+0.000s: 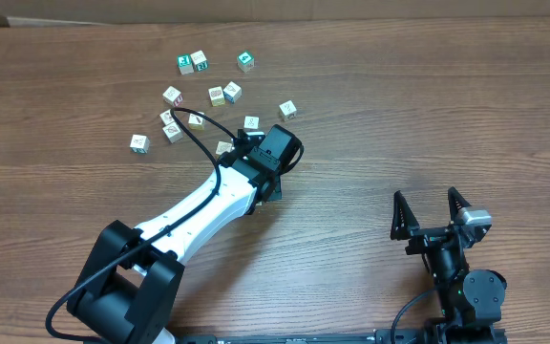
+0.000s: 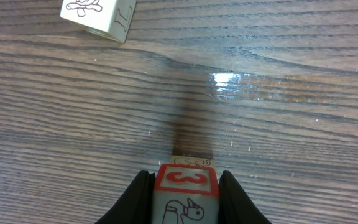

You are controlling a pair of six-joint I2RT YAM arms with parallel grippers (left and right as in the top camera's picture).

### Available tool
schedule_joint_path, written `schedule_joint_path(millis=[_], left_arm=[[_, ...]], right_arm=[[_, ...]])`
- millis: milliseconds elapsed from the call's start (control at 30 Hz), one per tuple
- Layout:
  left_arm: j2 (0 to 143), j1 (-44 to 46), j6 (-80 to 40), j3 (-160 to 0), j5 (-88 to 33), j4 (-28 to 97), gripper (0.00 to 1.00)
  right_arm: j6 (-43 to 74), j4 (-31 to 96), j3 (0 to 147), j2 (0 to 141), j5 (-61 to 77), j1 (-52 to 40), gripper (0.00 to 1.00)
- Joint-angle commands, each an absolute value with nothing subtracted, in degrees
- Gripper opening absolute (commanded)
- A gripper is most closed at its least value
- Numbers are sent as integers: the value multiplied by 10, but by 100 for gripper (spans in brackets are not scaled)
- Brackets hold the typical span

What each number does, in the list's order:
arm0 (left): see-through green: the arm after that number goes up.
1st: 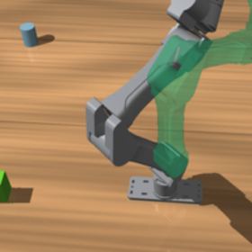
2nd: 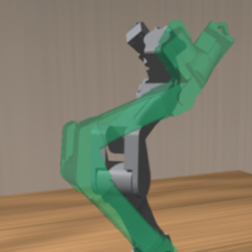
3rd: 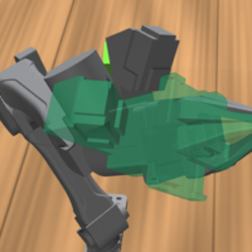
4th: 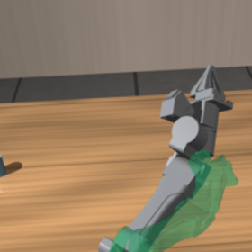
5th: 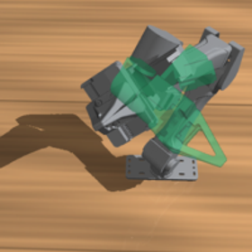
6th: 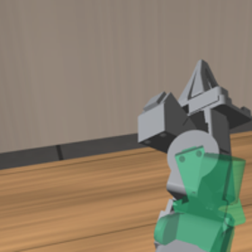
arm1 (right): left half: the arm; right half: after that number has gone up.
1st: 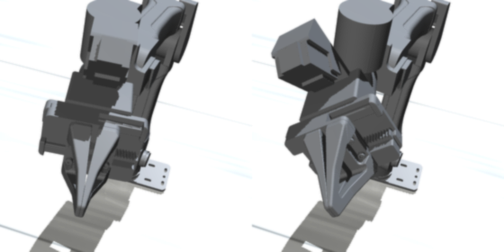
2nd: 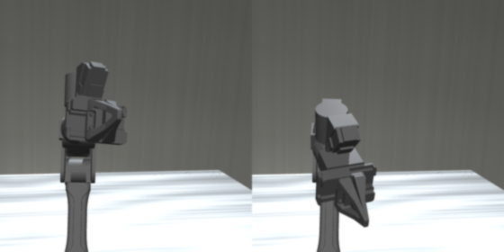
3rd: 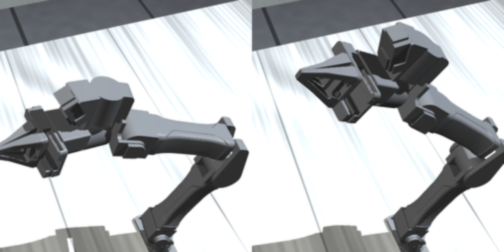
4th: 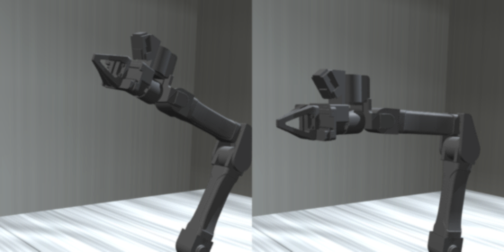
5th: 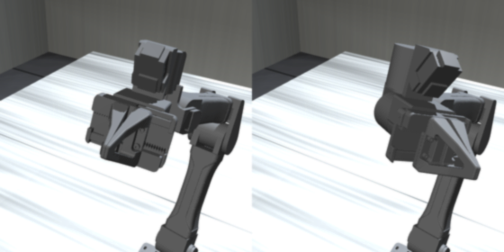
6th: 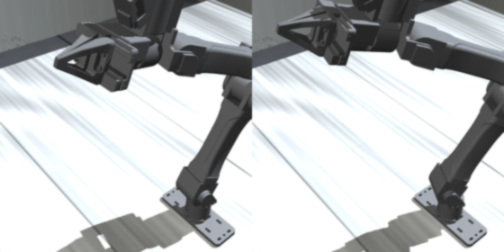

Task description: Form a tower

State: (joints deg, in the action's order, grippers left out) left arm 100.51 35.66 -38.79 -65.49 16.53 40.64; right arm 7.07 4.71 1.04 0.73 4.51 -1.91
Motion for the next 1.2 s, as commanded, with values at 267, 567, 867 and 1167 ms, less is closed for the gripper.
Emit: schedule_joint_path(millis=[267, 567, 867, 1167], left_arm=[[990, 368, -376, -649, 171, 405, 18], [990, 368, -376, -649, 172, 408, 19], [990, 368, -377, -649, 178, 414, 20], [990, 368, -379, -649, 180, 413, 22]], right_arm=[[72, 44, 5, 2, 48, -17, 100], [72, 44, 5, 2, 48, -17, 100], [72, 44, 5, 2, 48, -17, 100], [72, 44, 5, 2, 48, -17, 100]])
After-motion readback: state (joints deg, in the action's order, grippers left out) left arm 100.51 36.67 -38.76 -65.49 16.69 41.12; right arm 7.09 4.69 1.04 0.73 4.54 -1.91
